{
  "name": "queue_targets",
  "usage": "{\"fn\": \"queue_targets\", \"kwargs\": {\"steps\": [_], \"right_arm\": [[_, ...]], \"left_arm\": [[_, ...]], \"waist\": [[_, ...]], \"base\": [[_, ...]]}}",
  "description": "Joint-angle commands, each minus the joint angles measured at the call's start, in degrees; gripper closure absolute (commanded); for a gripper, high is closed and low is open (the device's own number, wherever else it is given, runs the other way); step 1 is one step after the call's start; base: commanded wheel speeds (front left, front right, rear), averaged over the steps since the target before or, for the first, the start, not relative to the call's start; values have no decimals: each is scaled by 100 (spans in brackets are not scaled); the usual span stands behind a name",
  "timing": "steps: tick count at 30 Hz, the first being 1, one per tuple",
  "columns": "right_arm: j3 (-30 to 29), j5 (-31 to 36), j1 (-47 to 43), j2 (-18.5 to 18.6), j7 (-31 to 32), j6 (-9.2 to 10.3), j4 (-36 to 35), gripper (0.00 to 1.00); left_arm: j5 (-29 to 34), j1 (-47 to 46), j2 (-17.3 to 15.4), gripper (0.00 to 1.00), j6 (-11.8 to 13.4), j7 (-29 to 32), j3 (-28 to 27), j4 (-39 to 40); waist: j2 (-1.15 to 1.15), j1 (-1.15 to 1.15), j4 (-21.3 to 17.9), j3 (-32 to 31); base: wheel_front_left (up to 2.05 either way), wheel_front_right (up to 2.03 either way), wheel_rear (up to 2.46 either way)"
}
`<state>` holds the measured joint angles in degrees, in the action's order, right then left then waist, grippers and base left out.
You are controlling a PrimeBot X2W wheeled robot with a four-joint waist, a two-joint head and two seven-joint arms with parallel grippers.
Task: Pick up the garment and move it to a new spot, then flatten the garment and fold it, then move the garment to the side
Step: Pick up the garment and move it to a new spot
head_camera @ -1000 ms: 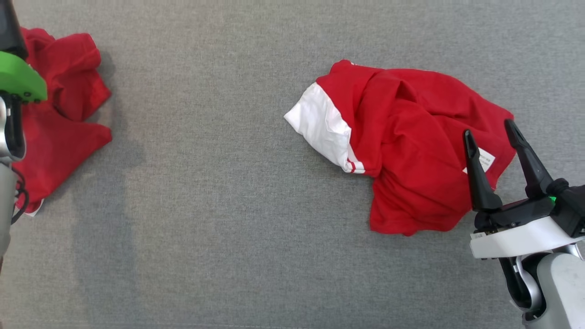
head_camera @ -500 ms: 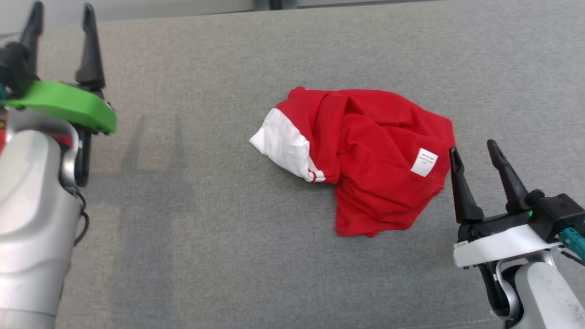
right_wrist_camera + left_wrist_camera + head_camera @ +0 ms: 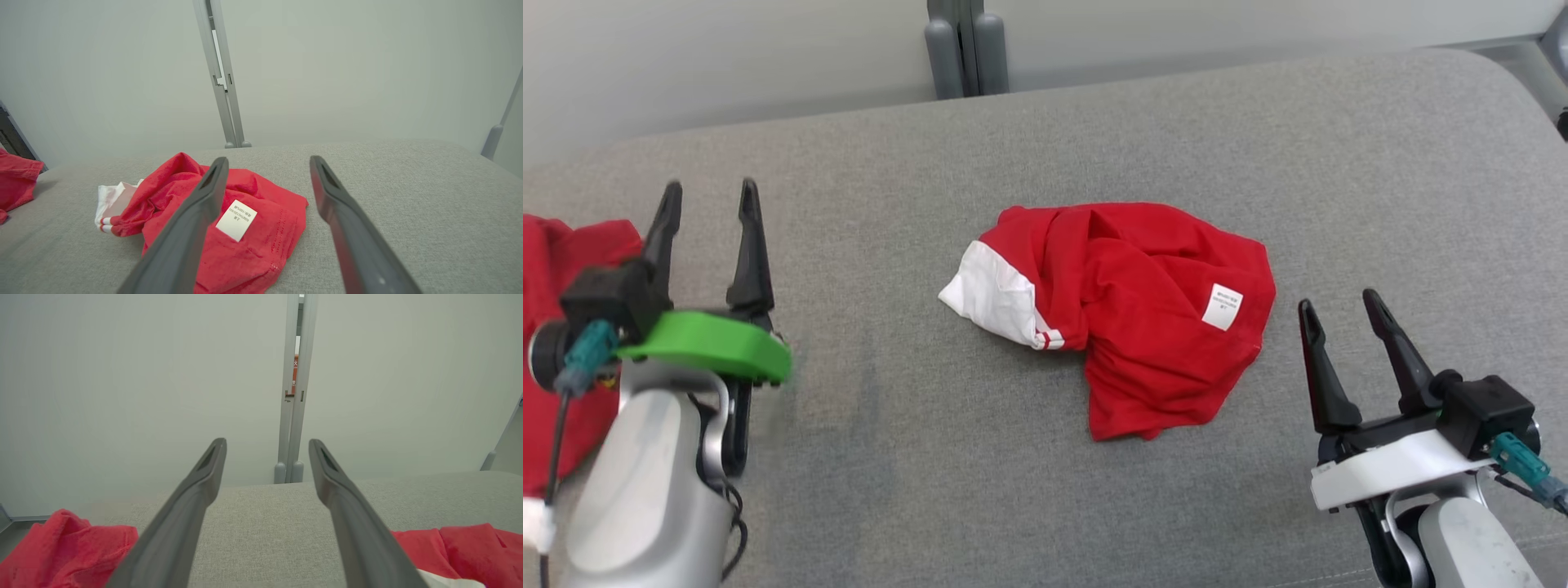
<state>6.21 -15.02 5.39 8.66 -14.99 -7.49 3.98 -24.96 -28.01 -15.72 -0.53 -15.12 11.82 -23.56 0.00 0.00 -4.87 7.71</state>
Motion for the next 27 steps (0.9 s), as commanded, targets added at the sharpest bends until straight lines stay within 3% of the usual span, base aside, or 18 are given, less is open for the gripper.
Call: {"fn": "queue_targets", "kwargs": {"steps": [1, 13, 27], "right_arm": [[6, 24, -82, -12, -28, 0, 33, 0], [31, 14, -292, 8, -24, 0, 169, 0], [21, -55, -424, -36, -24, 0, 271, 0]], "left_arm": [[48, 219, 53, 0, -9, -5, -80, 95], [357, 1701, 651, 0, -271, -5, -831, 946], [976, 2614, 1035, 0, -418, -5, -1313, 1432]], "waist": [[0, 0, 5, -155], [0, 0, 222, -481], [0, 0, 290, -641]], "base": [[0, 0, 0], [0, 0, 0], [0, 0, 0]]}}
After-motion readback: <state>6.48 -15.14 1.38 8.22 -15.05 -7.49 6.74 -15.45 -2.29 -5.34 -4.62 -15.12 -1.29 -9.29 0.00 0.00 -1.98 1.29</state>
